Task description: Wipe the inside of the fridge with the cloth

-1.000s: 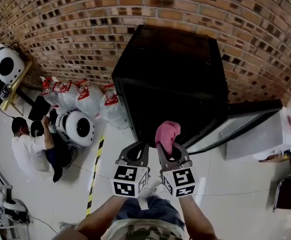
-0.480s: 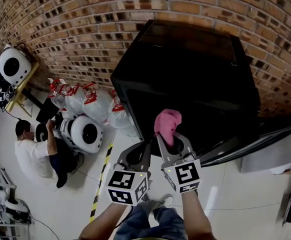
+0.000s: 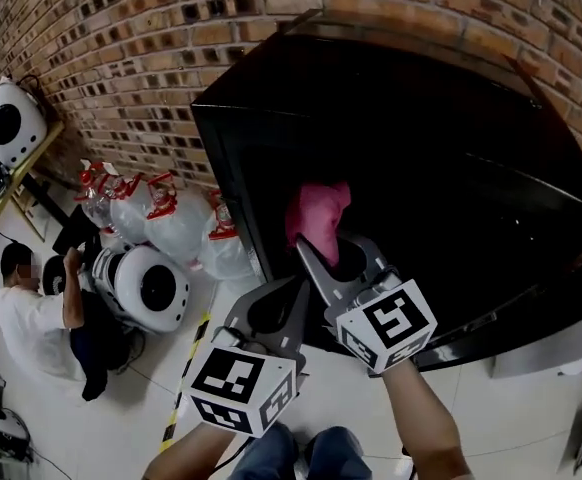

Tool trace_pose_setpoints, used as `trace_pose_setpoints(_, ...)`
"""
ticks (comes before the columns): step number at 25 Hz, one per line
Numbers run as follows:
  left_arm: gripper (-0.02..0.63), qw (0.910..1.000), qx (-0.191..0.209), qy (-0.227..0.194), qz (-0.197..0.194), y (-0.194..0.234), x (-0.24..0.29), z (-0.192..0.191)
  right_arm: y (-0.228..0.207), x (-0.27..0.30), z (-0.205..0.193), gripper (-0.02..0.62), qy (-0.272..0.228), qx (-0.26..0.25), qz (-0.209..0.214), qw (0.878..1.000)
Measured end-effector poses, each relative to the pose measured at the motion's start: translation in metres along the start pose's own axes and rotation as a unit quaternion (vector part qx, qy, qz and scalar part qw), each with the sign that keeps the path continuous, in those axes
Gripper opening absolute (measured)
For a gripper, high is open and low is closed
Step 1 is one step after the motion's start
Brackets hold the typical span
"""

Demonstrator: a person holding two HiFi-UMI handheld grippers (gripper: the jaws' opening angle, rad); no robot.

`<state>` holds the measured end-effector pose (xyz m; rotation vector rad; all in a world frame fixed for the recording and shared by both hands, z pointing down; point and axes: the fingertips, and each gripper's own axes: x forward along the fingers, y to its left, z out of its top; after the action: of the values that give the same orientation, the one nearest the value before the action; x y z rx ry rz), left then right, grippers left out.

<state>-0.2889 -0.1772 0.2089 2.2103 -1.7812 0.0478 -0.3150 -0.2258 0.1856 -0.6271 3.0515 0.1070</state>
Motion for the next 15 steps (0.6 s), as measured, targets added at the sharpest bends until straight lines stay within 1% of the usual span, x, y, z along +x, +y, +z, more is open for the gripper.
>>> trace_pose_setpoints(2, 0.015, 0.9999, 0.004, -0.012, -0.008, 0.003, 0.012, -0.003, -0.011, 0.011, -0.004, 0.057, -0.002, -0.029, 0.006, 1.0)
trace_pose_setpoints(4, 0.015, 0.9994, 0.013, -0.024, -0.02, 0.003, 0.026, -0.005, -0.026, 0.02, -0.005, 0.057, -0.006, -0.055, 0.002, 0.998)
trace_pose_setpoints(7, 0.015, 0.9977, 0.031, -0.05, -0.034, 0.003, 0.044, -0.004, -0.047, 0.032, -0.002, 0.057, -0.023, -0.076, -0.009, 0.997)
trace_pose_setpoints(10, 0.015, 0.9954, 0.036, -0.079, -0.041, 0.006, 0.06, -0.005, -0.065, 0.04, 0.001, 0.057, -0.048, -0.098, -0.019, 0.994)
trace_pose_setpoints(12, 0.015, 0.9936, 0.038, -0.096, -0.046, 0.009, 0.07, -0.01, -0.08, 0.045, -0.002, 0.057, -0.06, -0.106, -0.031, 0.992)
trace_pose_setpoints(15, 0.015, 0.9905, 0.053, -0.114, -0.056, 0.009, 0.081, -0.024, -0.1, 0.049, -0.01, 0.055, -0.069, -0.116, -0.051, 0.99)
